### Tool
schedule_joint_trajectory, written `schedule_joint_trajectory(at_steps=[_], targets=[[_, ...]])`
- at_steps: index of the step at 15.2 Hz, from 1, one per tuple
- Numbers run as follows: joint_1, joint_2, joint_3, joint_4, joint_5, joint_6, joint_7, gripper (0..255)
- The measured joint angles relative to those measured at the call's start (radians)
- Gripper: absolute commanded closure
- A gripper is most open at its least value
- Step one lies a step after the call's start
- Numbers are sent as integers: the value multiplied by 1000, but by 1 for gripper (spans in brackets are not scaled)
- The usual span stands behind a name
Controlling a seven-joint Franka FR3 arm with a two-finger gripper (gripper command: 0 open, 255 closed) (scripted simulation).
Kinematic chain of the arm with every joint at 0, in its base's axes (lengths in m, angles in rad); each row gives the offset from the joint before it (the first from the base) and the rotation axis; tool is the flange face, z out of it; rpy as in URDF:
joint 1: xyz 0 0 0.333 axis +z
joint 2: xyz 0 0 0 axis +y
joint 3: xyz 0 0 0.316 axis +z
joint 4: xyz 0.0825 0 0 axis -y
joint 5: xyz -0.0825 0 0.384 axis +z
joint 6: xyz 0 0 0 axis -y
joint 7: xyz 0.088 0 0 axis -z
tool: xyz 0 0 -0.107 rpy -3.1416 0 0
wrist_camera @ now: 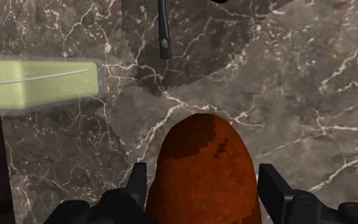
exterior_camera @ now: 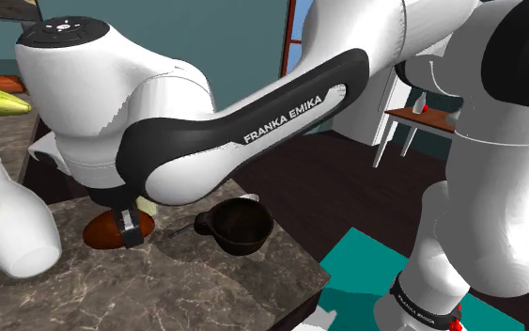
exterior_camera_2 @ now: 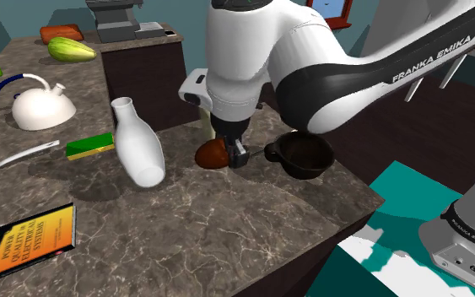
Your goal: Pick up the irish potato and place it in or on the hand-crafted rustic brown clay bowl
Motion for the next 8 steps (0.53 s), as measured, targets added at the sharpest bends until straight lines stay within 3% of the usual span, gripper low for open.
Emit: schedule_joint_trajectory(at_steps=[8], targets=[[-1, -28, 7, 70, 31, -88, -42, 255]])
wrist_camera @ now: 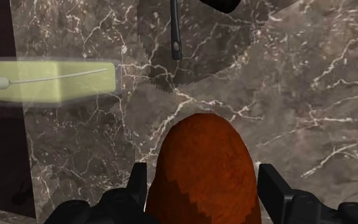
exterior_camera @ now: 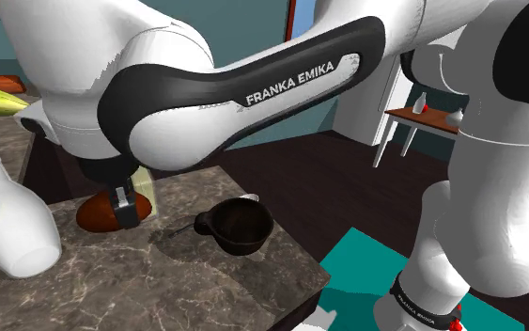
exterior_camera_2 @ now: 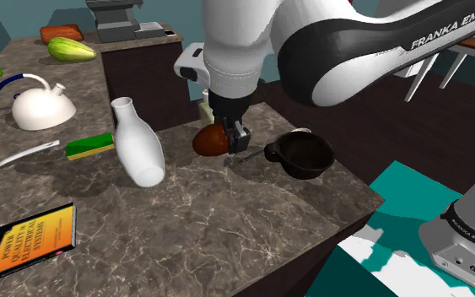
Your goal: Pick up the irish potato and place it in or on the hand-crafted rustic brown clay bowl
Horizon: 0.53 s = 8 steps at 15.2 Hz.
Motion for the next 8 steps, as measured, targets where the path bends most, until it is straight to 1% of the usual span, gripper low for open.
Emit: schedule_joint_trajectory(at_steps=[3, 4, 6, 8], targets=[[-1, -7, 1, 25, 8, -29, -15, 255], [-7, -27, 0, 11, 18, -30, -25, 255], [-27, -90, -4, -60, 45, -8, -49, 255], [-50, -175, -16, -158, 80, 25, -84, 255]])
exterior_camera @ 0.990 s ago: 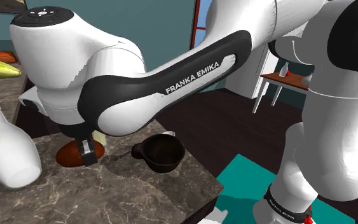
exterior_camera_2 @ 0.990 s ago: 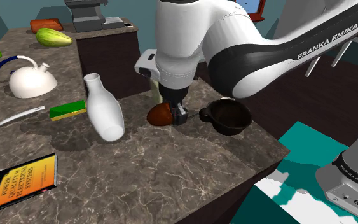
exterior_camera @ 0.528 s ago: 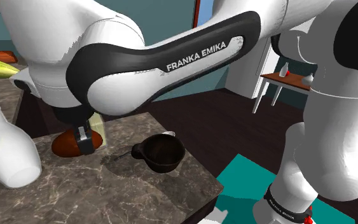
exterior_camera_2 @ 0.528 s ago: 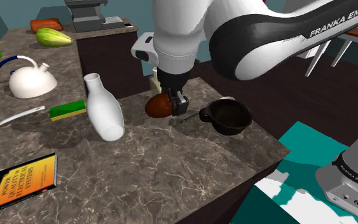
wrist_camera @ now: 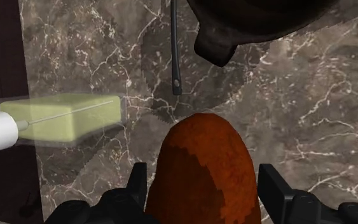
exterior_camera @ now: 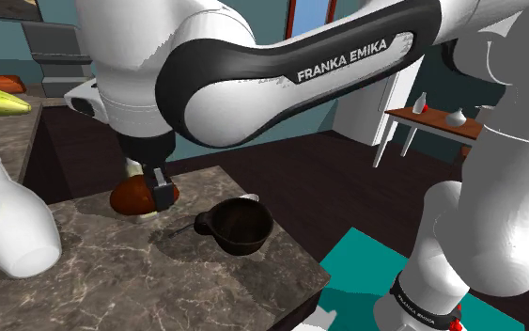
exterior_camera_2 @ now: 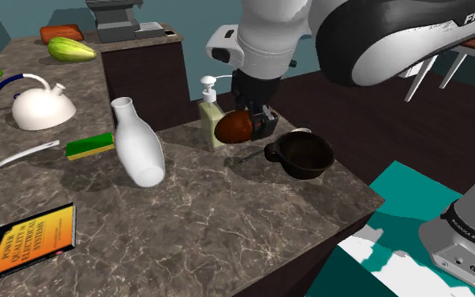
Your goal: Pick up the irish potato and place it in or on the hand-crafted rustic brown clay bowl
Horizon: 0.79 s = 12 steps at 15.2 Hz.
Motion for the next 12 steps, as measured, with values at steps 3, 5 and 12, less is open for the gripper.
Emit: schedule_joint_trajectory(at_steps=[3, 5, 12], targets=[[-23, -109, -26, -129, 44, 46, -55, 255], [-31, -196, -49, -227, 76, 75, -95, 255], [-39, -454, -155, -474, 144, 105, -248, 255]])
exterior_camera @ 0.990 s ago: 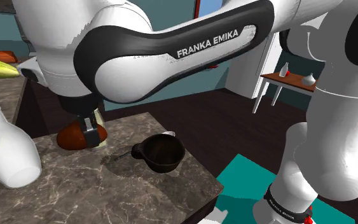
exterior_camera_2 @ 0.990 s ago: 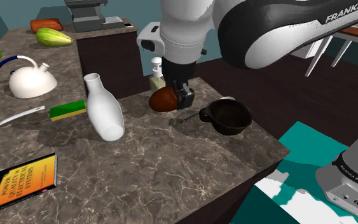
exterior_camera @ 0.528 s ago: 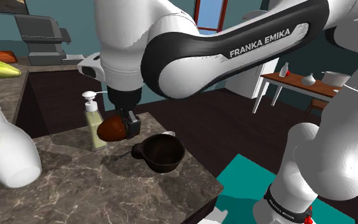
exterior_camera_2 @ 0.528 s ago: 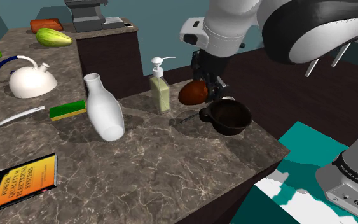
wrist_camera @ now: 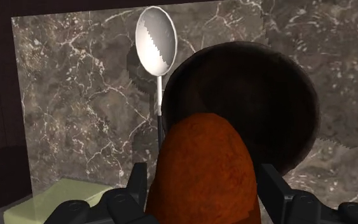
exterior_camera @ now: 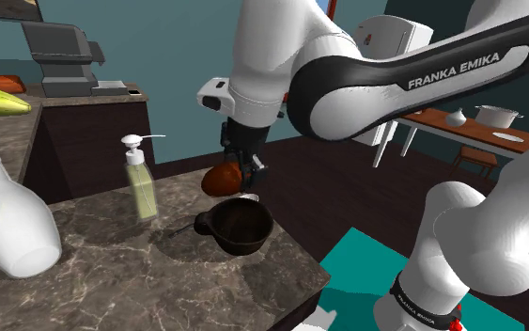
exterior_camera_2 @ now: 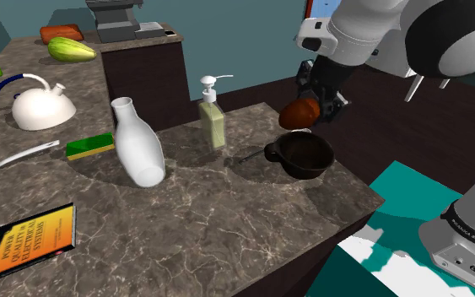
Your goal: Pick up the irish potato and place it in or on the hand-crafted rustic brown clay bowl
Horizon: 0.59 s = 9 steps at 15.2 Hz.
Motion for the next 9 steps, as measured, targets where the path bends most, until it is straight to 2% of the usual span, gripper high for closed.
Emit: schedule_joint_trajectory(at_steps=[3, 9], targets=[[-1, -33, -17, -56, 1, 28, -16, 255], [-7, -14, -12, -119, -13, 107, 6, 255]])
